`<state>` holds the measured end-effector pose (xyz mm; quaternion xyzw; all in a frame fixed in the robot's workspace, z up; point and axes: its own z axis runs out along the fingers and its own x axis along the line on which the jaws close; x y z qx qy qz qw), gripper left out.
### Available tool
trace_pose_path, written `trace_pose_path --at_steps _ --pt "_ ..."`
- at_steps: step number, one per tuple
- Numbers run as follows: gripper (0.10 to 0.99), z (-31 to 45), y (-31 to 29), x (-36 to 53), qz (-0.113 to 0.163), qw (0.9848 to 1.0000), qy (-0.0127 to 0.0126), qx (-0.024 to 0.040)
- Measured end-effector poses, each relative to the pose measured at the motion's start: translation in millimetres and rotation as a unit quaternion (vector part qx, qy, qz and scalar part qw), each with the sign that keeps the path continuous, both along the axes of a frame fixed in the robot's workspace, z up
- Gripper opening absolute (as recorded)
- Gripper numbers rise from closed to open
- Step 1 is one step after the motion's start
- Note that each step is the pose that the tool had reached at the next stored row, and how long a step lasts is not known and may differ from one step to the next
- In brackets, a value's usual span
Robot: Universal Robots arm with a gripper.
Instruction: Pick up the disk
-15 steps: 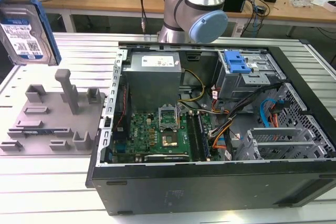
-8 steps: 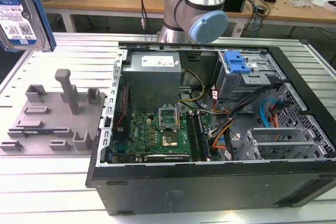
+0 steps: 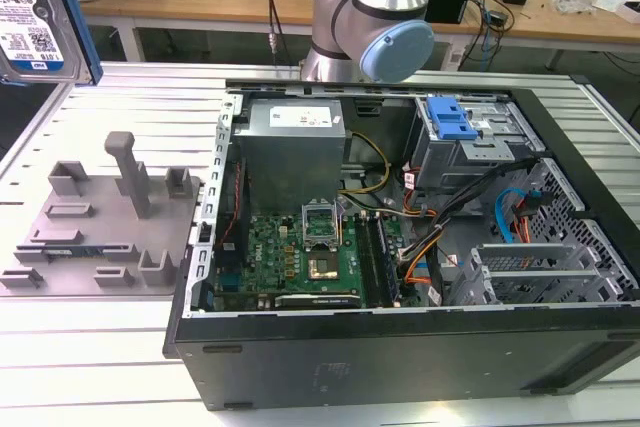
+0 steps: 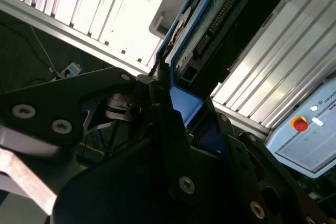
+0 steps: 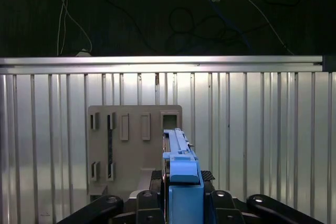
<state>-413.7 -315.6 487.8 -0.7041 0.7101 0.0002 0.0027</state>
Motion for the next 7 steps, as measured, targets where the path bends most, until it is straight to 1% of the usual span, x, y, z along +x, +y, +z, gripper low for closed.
trace_pose_path --at_steps 7 --pt "0.369 0.0 0.0 0.0 0.000 1.0000 0.0000 0.0001"
